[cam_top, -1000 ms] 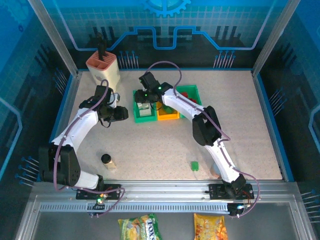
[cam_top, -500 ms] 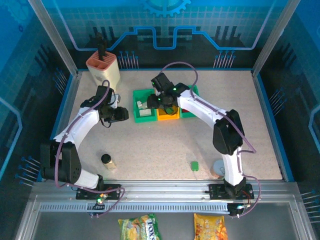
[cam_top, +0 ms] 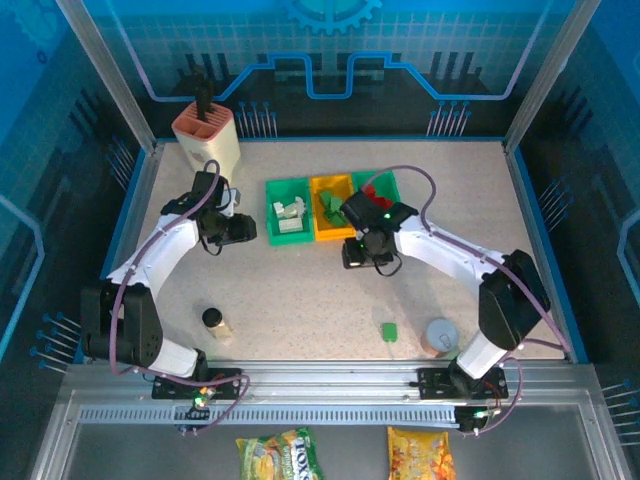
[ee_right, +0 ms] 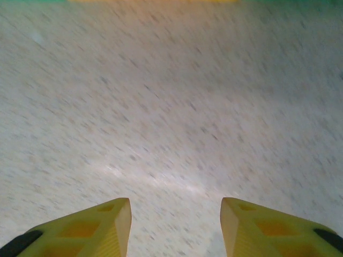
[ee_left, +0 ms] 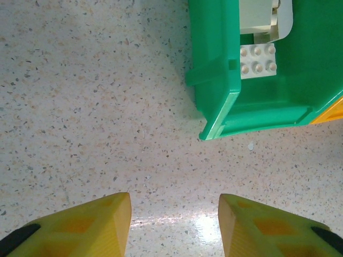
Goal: Sort the legos into containers by color
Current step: Pick up the lego from the bottom-center of the table.
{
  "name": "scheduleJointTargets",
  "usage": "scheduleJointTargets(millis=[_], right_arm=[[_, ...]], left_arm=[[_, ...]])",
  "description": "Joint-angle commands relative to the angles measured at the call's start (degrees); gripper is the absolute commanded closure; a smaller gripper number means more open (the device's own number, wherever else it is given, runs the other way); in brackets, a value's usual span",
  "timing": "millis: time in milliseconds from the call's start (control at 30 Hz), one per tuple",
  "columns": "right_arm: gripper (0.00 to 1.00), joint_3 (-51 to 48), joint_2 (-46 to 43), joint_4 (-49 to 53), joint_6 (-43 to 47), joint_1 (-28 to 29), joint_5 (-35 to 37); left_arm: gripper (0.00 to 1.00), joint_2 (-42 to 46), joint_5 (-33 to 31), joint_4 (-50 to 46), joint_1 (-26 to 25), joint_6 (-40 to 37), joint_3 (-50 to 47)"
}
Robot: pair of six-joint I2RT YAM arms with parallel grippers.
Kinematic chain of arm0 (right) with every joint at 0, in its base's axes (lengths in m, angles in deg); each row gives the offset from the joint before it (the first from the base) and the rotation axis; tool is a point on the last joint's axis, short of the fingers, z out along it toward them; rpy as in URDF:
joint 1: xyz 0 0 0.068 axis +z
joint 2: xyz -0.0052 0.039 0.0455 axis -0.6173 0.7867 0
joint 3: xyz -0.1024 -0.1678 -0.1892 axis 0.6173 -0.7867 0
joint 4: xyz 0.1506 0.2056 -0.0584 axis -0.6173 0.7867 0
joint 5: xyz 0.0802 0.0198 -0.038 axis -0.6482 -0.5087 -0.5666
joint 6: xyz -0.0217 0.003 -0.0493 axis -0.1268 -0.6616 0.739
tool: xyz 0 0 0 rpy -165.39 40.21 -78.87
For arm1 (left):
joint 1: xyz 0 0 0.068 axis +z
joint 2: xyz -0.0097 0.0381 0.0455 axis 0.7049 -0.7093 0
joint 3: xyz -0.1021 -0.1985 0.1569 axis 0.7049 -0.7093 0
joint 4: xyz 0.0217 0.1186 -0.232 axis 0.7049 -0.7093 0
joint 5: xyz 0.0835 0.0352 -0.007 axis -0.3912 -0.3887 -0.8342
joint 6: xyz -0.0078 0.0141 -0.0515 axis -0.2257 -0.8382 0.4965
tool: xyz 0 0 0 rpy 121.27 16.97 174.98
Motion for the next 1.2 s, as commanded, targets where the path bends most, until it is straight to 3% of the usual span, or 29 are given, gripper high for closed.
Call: scheduleJointTargets(millis=[0, 433, 867, 1167], right_arm=[[0.51, -4.7, -3.8, 4.9, -2.5, 0.8, 2.1], [0.48, -20.1, -13.5, 7.1, -9.4, 2.8, 0.7], [0.41, -26.1, -12.6, 3.7, -13.7, 5.4, -3.2], [0.42, -27.6, -11.4, 2.0, -15.7, 6.8, -5.3]], left_arm=[[0.52, -0.3, -0.9, -1.5, 0.5, -0.7, 1.4], [0.52, -0.3, -1.6, -1.7, 0.5, -1.0, 1.5], [0.52, -0.4, -1.2, -1.5, 0.5, -0.9, 1.3], [0.52, -0.3, -0.9, -1.5, 0.5, -0.8, 1.3]])
